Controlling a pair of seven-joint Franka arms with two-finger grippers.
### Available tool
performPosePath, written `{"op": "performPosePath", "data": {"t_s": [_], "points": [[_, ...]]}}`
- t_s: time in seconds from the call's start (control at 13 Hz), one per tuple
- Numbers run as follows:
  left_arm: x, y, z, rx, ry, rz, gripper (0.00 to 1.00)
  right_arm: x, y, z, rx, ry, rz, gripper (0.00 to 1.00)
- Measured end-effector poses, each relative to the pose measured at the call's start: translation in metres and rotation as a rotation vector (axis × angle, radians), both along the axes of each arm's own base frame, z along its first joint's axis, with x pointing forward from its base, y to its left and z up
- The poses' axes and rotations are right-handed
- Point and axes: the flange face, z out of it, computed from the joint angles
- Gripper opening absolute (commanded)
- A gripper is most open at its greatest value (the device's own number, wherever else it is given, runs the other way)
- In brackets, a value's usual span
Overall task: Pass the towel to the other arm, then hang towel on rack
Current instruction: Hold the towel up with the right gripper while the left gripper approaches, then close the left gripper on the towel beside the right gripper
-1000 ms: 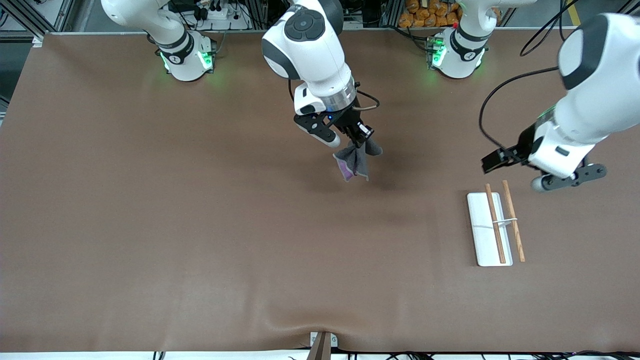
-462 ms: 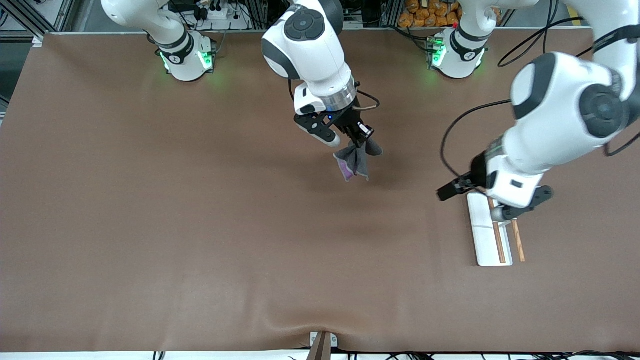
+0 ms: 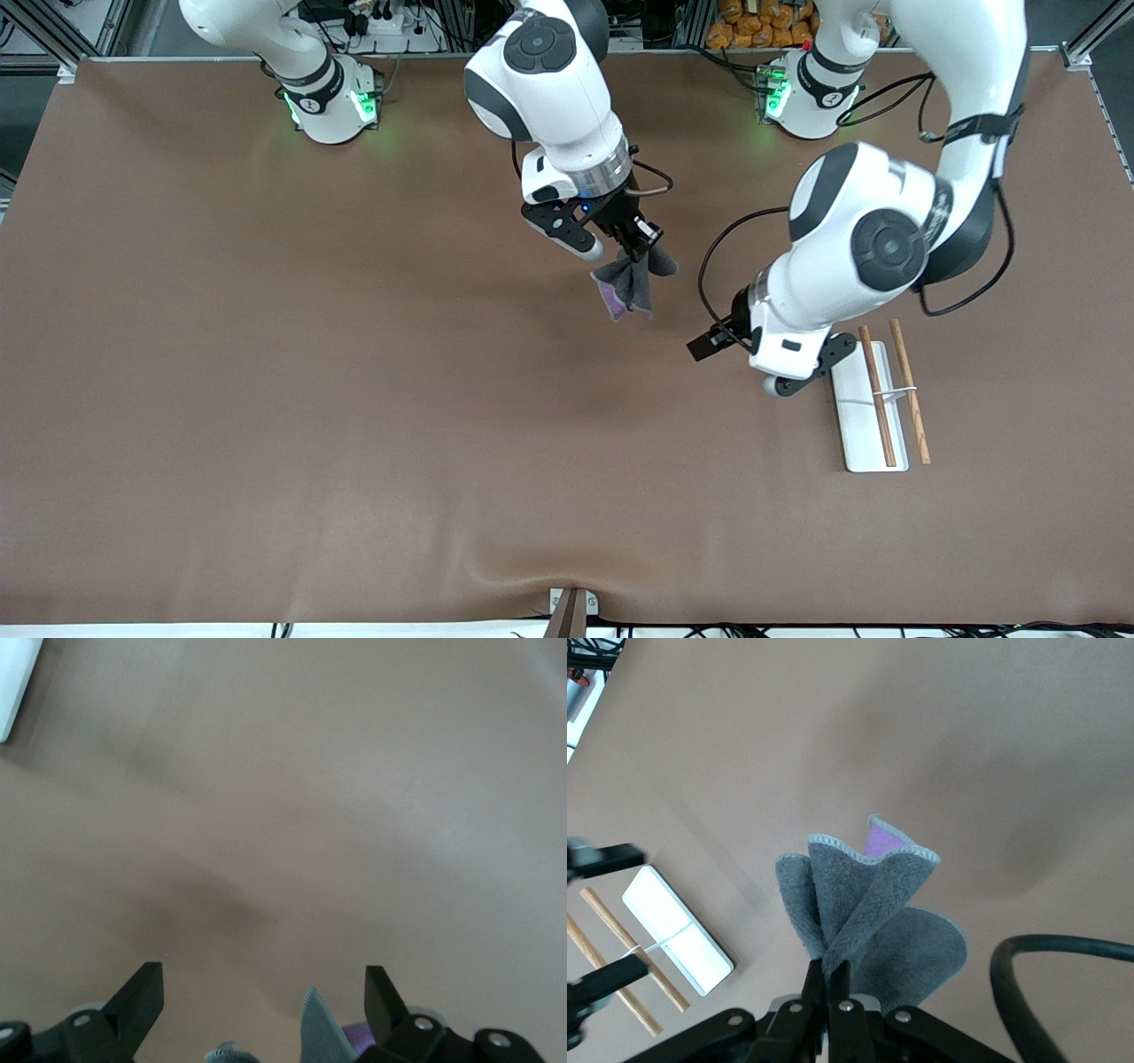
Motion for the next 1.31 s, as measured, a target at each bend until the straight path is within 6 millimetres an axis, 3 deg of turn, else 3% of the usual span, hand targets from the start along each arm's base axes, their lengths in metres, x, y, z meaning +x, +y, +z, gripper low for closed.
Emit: {"op": "performPosePath", "data": {"t_s": [0.23,0.54,1.31], "points": [[-0.001,-0.007,-0.022,0.006,0.038,0.008,1.0,-0.004,0.003,-0.001,-0.001,0.001,0.007,0.0],[-0.011,-0.03,-0.031,-0.03,0.089,0.049,1.0,-0.004,0.004,-0.002,-0.002,0.001,0.007,0.0],[-0.016,-0.046,-0.057,-0.139,0.216,0.141,1.0,-0.004,0.004,-0.002,-0.002,0.001,0.007,0.0]]}}
